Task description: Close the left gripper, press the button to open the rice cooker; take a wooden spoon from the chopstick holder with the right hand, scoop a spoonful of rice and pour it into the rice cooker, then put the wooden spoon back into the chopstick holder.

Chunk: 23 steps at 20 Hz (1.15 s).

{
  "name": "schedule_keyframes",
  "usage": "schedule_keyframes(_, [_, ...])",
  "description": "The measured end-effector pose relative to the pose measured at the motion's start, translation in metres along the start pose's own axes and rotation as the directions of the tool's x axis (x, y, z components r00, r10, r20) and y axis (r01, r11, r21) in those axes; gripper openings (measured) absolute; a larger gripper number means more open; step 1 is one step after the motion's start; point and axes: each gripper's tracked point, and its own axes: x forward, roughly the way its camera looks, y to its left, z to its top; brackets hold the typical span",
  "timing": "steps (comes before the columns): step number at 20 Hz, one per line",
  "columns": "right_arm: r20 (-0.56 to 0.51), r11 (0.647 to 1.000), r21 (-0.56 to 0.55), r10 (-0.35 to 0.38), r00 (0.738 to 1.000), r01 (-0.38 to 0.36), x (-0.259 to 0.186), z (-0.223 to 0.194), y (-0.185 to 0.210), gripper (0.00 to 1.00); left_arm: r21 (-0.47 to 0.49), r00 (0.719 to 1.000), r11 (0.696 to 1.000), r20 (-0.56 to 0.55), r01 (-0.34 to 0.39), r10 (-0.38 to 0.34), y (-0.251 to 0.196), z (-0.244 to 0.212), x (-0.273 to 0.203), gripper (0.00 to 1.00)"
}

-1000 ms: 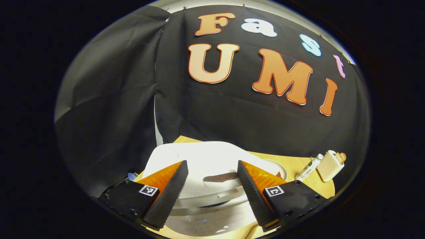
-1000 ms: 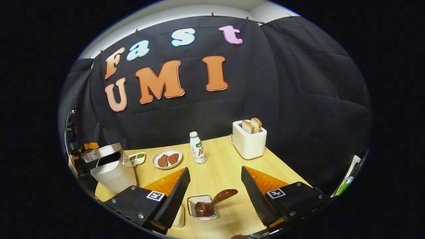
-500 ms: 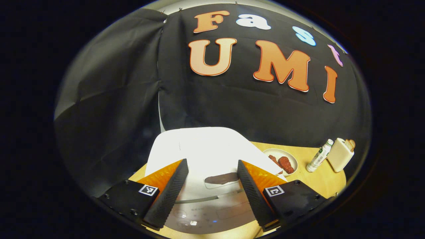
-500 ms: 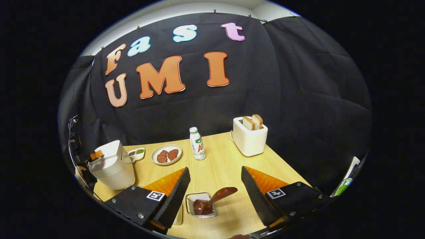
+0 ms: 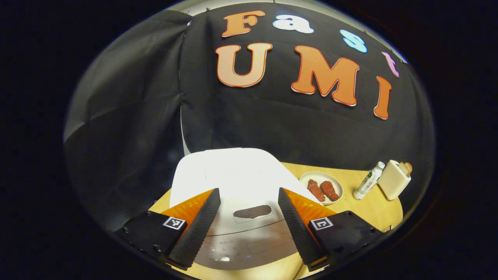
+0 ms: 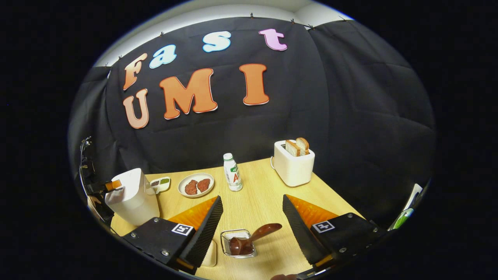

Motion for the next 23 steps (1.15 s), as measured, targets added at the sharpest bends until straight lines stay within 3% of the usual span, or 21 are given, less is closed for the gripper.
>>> schedule_keyframes(3, [0.050,1.000,-0.025,0.005,0.999,-0.004,-0.002,0.025,0.009,0.95,0.053,0.996,0.998,0.086,0.018,-0.023,0.002,0.050,-0.034,1.00])
schedule_keyframes(4, [0.065,0.999,-0.032,0.008,0.998,-0.006,-0.006,0.035,0.006,1.00,0.061,0.992,0.998,0.120,0.020,-0.027,0.006,0.068,-0.047,1.00])
schedule_keyframes(5, [0.082,0.999,-0.041,0.007,0.997,-0.004,-0.007,0.044,0.010,0.95,0.063,0.986,0.998,0.164,0.027,-0.037,0.009,0.088,-0.060,1.00])
schedule_keyframes(10, [0.170,0.999,-0.051,0.017,0.985,-0.009,-0.018,0.093,0.028,0.95,0.062,0.958,0.998,0.284,0.005,-0.023,0.028,0.156,-0.114,1.00])
schedule_keyframes(17, [0.284,0.996,-0.068,0.066,0.957,-0.049,-0.043,0.145,0.062,0.95,0.066,0.928,0.998,0.374,-0.019,-0.008,0.052,0.202,-0.171,1.00])
schedule_keyframes(23, [0.294,0.994,-0.085,0.091,0.951,-0.069,-0.051,0.144,0.073,0.95,0.044,0.921,0.999,0.391,-0.017,-0.001,0.063,0.206,-0.185,0.98])
